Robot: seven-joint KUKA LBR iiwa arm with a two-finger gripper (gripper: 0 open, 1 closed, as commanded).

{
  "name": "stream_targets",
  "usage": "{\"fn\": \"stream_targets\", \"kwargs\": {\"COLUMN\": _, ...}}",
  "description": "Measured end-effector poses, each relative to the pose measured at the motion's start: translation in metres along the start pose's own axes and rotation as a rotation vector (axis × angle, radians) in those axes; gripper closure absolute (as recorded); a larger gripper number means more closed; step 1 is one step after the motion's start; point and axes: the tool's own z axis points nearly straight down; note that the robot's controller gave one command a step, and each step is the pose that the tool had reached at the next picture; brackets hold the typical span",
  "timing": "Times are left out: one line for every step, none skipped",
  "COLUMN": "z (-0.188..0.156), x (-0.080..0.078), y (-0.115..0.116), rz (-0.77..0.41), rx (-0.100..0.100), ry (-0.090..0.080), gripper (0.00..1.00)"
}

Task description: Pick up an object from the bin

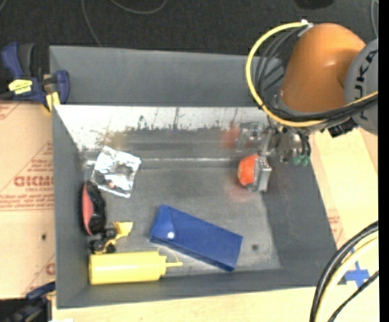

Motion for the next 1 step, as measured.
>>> {"fn": "stream_targets", "kwargs": {"z": -0.005, "x": -0.0009, "y": 0.0001, "rz": -0.001, "rx": 0.001, "ry": -0.008, "gripper": 0.0}}
